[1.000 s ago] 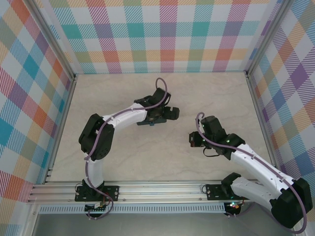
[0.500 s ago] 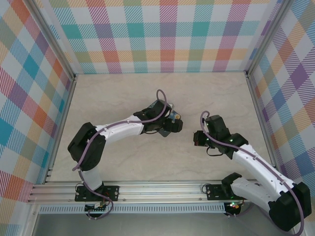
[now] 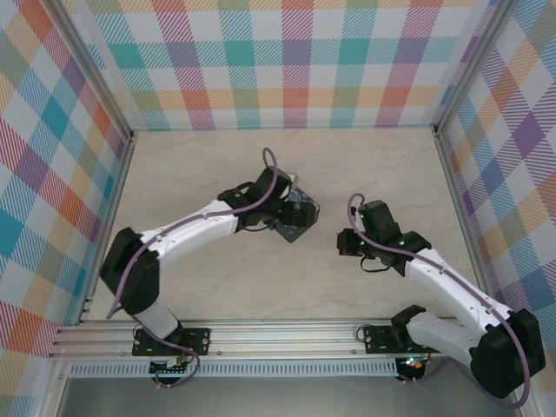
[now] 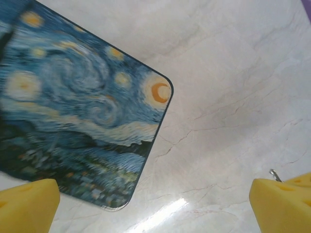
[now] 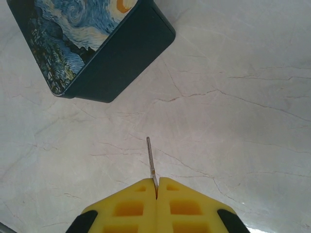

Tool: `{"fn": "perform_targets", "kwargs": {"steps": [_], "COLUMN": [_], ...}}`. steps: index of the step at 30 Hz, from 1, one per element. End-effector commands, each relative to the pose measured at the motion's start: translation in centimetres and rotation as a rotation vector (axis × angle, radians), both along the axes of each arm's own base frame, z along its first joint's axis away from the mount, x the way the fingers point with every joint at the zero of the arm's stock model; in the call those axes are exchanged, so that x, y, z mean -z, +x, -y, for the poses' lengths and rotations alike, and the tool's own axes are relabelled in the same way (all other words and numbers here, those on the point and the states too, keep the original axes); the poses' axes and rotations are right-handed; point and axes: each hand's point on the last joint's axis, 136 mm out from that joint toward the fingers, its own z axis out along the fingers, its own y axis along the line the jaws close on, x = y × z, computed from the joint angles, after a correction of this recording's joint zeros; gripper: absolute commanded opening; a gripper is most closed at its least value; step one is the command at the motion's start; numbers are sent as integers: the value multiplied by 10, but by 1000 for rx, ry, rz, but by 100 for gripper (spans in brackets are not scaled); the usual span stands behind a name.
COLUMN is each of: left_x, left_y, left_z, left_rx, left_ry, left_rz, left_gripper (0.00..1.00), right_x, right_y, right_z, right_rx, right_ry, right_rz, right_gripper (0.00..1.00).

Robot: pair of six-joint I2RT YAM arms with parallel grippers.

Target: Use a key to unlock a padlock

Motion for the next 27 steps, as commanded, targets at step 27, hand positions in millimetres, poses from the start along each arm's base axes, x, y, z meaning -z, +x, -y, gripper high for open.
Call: {"fn": "perform_targets", "kwargs": {"steps": [27], "left_x": [72], "left_y": [-27], "left_z": [41], "left_rx": [64], "left_ry": [-182], "left_rz": [-185], "left_gripper": [100], "right_x": [-9], "right_y": [2], "right_z": [-1], "right_rx": [-5], "right_ry": [28], "right_rz": [40], "right_gripper": [0]}}
